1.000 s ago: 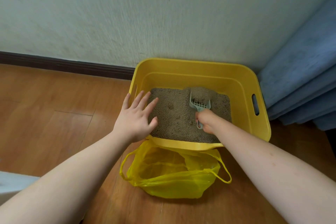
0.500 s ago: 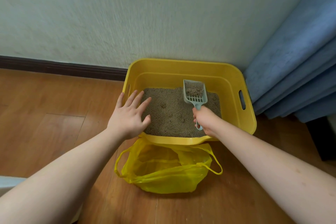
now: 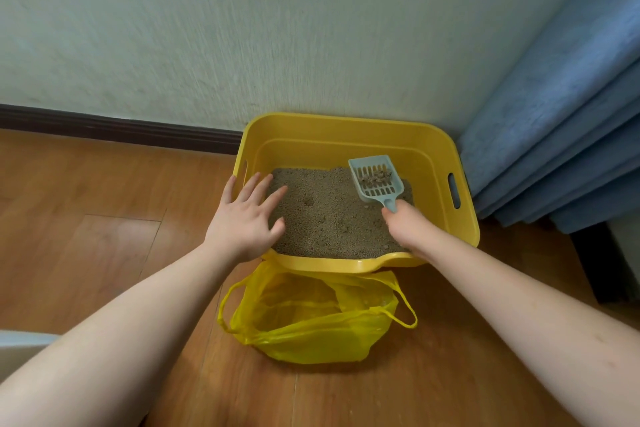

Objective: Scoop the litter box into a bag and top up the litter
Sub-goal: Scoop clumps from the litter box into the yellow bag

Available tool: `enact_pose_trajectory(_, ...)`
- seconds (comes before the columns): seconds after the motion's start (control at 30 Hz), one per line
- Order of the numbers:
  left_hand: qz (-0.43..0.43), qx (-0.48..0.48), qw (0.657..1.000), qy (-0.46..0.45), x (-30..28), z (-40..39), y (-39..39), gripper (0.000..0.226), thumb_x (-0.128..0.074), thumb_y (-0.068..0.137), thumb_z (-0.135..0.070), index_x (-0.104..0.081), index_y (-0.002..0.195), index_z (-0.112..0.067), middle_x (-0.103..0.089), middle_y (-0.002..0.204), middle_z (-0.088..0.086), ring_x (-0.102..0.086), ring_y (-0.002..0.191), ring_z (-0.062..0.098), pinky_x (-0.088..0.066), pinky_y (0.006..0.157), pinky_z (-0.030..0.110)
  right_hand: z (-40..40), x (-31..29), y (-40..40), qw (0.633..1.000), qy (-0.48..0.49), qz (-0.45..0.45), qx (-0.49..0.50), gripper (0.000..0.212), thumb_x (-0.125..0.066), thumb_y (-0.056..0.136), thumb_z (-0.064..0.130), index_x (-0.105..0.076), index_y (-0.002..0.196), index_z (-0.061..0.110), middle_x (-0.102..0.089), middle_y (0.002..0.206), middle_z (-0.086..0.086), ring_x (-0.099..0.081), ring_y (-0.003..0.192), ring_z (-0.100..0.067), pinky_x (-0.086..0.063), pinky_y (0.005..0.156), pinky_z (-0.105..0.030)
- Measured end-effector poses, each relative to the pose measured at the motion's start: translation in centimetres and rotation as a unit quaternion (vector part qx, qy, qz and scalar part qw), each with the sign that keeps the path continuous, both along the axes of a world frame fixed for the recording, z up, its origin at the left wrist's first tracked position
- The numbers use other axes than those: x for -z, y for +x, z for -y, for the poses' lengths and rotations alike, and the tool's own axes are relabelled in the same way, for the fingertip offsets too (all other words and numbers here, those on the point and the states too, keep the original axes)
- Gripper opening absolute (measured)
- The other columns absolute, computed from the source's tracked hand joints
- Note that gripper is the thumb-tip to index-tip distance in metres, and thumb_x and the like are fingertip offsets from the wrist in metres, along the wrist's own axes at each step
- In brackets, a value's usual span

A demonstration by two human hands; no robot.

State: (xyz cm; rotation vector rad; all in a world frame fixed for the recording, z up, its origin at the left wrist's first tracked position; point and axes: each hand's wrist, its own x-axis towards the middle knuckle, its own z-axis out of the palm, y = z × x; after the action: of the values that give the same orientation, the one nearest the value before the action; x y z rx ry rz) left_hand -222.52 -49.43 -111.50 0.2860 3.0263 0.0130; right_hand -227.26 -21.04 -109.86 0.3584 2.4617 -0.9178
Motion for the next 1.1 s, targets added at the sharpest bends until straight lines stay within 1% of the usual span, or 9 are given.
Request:
enact_pose_trajectory(0.17,0.002,0.001,1.000,0.002,0.0,0.0,0.0,0.068,-0.011,0.090,-0.058,-0.015,0.154,-0.035,-0.010,0.164,0.001,0.002,0.151,0.019,0.008,0.119,0.053,-0.9,-1.5,0.3,0.998,0.018,-0.013,-0.051,0.021,-0.035,0.103,0.022,-0.052,0.102,0.009,-0.045,0.076,-0.004,-0.036,0.062,-0.015,-0.027,0.054,-0.030)
enact_pose_trajectory(0.27,0.000,0.003,1.000,0.004,0.1,0.1,0.0,0.068,-0.010,0.090,-0.058,-0.016,0.154,-0.036,-0.010,0.164,0.002,0.001,0.151,0.019,0.008,0.119,0.053,-1.5,-1.8,0.7,0.997,0.037,-0.021,-0.066,0.023,-0.035,0.103,0.021,-0.052,0.105,0.006,-0.046,0.078,-0.006,-0.038,0.063,-0.015,-0.029,0.053,-0.030)
enact_pose_trajectory(0.43,-0.002,0.002,1.000,0.001,0.2,0.1,-0.1,0.067,-0.010,0.090,-0.058,-0.016,0.153,-0.037,-0.011,0.164,0.002,0.000,0.151,0.020,0.007,0.119,0.053,-2.1,-2.4,2.1,0.994,0.058,-0.050,-0.082,0.022,-0.037,0.103,0.024,-0.051,0.110,0.009,-0.050,0.080,-0.005,-0.045,0.065,-0.016,-0.033,0.052,-0.028)
enact_pose_trajectory(0.63,-0.001,0.001,1.000,0.009,0.2,0.1,0.0,0.067,-0.011,0.090,-0.058,-0.017,0.153,-0.037,-0.011,0.164,0.002,-0.001,0.151,0.021,0.006,0.119,0.054,-1.0,-4.5,5.5,0.987,0.044,-0.078,-0.133,0.021,-0.037,0.102,0.027,-0.051,0.102,0.011,-0.052,0.079,-0.004,-0.047,0.066,-0.016,-0.035,0.054,-0.030)
enact_pose_trajectory(0.77,0.006,-0.001,1.000,0.004,0.0,0.0,0.1,0.065,-0.015,0.092,-0.056,-0.016,0.153,-0.036,-0.010,0.164,0.003,0.000,0.151,0.021,0.007,0.119,0.053,0.0,-5.5,8.6,0.984,0.018,-0.058,-0.165,0.018,-0.039,0.102,0.028,-0.052,0.101,0.014,-0.055,0.082,-0.004,-0.049,0.066,-0.015,-0.035,0.054,-0.028)
enact_pose_trajectory(0.87,0.010,-0.001,1.000,0.005,-0.1,0.2,0.1,0.064,-0.016,0.093,-0.056,-0.016,0.154,-0.036,-0.011,0.164,0.003,-0.001,0.151,0.021,0.007,0.119,0.053,0.4,-4.9,10.9,0.983,0.002,-0.035,-0.181,0.015,-0.040,0.102,0.029,-0.050,0.108,0.020,-0.061,0.093,-0.002,-0.058,0.080,-0.017,-0.043,0.065,-0.033)
enact_pose_trajectory(0.93,0.012,0.000,1.000,0.002,-0.2,0.2,0.1,0.064,-0.016,0.093,-0.056,-0.016,0.154,-0.036,-0.011,0.164,0.003,-0.001,0.151,0.021,0.007,0.119,0.054,0.4,-3.9,12.1,0.981,0.003,-0.018,-0.191,0.022,-0.041,0.101,0.029,-0.052,0.116,0.017,-0.062,0.101,-0.002,-0.059,0.089,-0.019,-0.043,0.072,-0.034)
enact_pose_trajectory(1.03,0.011,0.001,1.000,0.001,-0.1,0.2,0.2,0.064,-0.016,0.093,-0.056,-0.017,0.153,-0.036,-0.013,0.164,0.003,-0.002,0.151,0.021,0.006,0.119,0.054,0.2,-2.0,13.6,0.976,0.023,-0.012,-0.214,0.026,-0.042,0.101,0.028,-0.053,0.119,0.013,-0.063,0.105,-0.004,-0.059,0.094,-0.021,-0.045,0.079,-0.034)
enact_pose_trajectory(1.1,0.010,0.002,1.000,0.002,-0.1,0.2,0.2,0.063,-0.017,0.093,-0.055,-0.018,0.153,-0.036,-0.013,0.163,0.003,-0.003,0.151,0.021,0.007,0.119,0.054,0.2,-0.9,14.3,0.968,0.053,-0.021,-0.243,0.023,-0.041,0.100,0.029,-0.052,0.114,0.013,-0.062,0.103,-0.004,-0.059,0.094,-0.024,-0.045,0.078,-0.035)
